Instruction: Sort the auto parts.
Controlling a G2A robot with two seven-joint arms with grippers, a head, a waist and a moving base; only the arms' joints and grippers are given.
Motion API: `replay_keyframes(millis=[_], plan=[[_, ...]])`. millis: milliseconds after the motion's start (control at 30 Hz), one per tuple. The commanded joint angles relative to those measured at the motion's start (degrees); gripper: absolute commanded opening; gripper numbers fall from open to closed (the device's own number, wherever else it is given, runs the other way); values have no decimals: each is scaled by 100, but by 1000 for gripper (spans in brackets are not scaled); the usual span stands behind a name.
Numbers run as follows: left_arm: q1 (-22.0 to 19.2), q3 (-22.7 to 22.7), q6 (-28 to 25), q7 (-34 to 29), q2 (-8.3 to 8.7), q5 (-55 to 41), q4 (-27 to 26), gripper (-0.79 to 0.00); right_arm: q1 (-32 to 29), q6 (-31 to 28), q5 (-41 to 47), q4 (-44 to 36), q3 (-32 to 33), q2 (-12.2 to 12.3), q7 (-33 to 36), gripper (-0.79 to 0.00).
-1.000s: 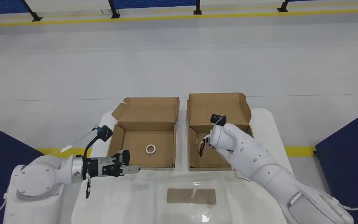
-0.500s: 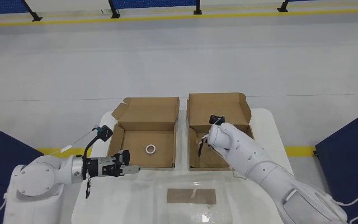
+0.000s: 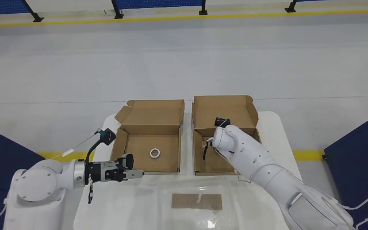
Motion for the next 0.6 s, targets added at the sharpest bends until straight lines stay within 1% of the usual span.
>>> replay_keyframes(millis=[0,167,300,367,433,467,500,533,567], plan=[[0,0,0,0,0,0,0,0,-5,-5,-21,-10,19,-5,6,-523],[0,0,0,0,0,0,0,0,-50,-21,-109,-95,75,3,56,-526],[0,0,0,0,0,0,0,0,-108,23,-226,-227,140,35,91,-514],[0,0,0,0,0,0,0,0,-154,57,-285,-323,191,62,107,-493],[0,0,0,0,0,0,0,0,-206,97,-356,-432,253,99,130,-434],[0,0,0,0,0,0,0,0,-234,117,-398,-498,286,120,145,-382],[0,0,0,0,0,0,0,0,-266,136,-434,-571,324,144,168,-271],[0,0,0,0,0,0,0,0,-301,156,-480,-644,363,171,187,-123],[0,0,0,0,0,0,0,0,-339,179,-526,-725,404,199,211,0]])
